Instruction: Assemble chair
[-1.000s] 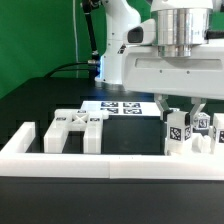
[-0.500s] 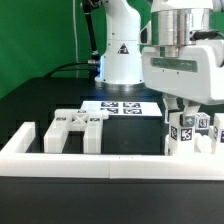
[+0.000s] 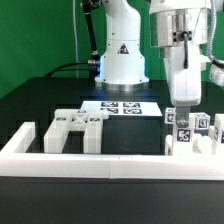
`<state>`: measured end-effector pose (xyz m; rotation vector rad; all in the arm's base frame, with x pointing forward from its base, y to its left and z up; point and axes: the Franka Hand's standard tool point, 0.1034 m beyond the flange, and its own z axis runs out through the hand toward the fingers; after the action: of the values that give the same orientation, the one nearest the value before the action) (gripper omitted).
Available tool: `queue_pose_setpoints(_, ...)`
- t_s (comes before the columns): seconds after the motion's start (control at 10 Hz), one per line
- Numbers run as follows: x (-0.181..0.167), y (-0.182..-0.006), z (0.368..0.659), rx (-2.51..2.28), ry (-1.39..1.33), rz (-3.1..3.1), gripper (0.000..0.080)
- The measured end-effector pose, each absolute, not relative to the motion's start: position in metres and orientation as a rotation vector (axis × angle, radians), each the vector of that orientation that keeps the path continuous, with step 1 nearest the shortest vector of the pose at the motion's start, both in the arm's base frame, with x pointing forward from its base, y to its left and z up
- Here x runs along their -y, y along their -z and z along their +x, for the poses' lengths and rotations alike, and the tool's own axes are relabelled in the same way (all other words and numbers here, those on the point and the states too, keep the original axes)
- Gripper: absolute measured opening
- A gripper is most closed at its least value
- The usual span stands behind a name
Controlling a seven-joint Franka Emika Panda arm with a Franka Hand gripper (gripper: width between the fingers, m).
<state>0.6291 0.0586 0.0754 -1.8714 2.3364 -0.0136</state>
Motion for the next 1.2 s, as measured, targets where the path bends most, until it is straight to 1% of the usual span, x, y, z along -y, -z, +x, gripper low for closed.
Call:
queue_pose_setpoints(0.2,-0.0592,-0.0754,0.6297,-2.497,-0.012,-1.637,0.029)
queue_pose_setpoints(0.4,-0.0589,-0.0751,0.6297,-2.558,-0.03,-1.529,0.0291)
queue_pose_setpoints(0.6,-0.059,-0.075,0.6296,-2.545,-0.028,-1.551,0.0291)
queue_pose_setpoints(0.7,-0.0587,-0.0748,0.6293,-2.513,-0.026,-1.604,0.0396)
queue_pose_setpoints(0.8,-0.0584,-0.0746,0.6289,-2.487,-0.024,-1.647,0.0533)
queue_pose_setpoints(0.9,-0.0586,-0.0746,0.6289,-2.448,-0.018,-1.704,0.0615)
queue_pose_setpoints(1.0,-0.0577,-0.0746,0.6286,-2.289,0.002,-1.919,0.0639)
queue_pose_setpoints(1.2,-0.0598,-0.0743,0.6265,-2.016,0.006,-2.223,0.0648)
